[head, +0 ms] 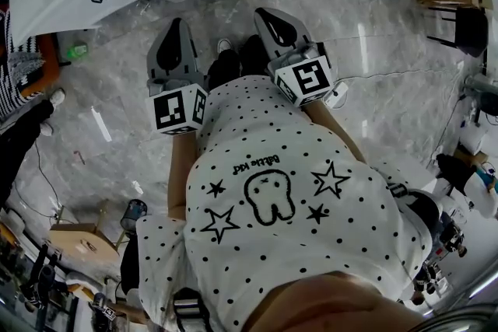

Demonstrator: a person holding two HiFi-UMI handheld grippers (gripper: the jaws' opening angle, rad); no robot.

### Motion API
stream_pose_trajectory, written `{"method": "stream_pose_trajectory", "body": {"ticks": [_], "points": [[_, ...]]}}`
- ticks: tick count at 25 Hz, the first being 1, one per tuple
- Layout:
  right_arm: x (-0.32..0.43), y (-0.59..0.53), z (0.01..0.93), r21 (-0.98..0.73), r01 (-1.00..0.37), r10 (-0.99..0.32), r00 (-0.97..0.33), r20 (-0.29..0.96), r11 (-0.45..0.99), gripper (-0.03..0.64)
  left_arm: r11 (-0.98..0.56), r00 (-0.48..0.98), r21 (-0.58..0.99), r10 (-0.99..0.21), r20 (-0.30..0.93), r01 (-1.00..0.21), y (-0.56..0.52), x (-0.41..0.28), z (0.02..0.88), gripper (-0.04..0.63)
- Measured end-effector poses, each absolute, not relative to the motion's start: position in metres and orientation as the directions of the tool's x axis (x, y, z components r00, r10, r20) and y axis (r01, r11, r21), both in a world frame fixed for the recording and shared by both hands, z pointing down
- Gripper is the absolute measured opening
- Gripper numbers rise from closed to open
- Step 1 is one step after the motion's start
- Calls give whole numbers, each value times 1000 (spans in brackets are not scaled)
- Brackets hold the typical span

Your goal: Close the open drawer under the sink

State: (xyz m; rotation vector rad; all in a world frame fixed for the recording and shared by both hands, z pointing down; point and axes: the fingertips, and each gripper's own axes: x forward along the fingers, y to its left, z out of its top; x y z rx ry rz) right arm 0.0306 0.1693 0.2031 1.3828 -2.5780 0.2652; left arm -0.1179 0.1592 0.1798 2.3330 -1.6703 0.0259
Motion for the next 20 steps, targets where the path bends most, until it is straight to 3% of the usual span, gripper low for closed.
{"method": "stream_pose_trajectory", "body": {"ticks": [20], "points": [[43, 109, 213, -83, -814, -762, -569, 310, 575, 15, -245, 296, 233, -930, 216, -941, 102, -107, 192, 6]]}}
